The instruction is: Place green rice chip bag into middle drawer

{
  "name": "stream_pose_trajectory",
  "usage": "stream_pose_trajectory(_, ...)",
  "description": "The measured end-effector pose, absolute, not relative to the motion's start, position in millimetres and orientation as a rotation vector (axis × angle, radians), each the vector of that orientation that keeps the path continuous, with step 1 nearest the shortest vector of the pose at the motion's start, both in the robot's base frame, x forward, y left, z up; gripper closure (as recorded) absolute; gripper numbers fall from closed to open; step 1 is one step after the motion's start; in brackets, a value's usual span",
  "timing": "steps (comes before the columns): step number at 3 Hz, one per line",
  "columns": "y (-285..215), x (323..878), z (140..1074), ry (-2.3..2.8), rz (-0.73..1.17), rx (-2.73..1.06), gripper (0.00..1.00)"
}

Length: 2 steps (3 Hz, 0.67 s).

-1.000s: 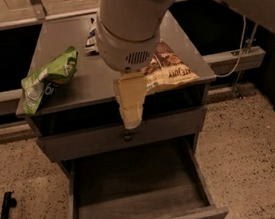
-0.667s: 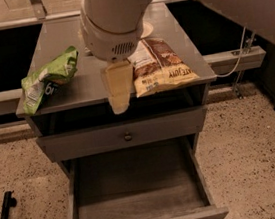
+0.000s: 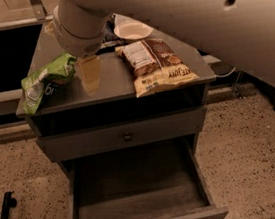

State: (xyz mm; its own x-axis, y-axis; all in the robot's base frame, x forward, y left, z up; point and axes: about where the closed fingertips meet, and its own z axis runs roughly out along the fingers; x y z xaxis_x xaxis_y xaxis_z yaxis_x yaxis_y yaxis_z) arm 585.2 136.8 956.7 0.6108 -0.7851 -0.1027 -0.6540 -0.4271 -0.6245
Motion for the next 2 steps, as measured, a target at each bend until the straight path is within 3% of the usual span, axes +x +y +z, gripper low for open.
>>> stream_pose_trajectory(2, 216.2, 603.5, 901.0, 0.987, -0.111, -2.240, 0.00)
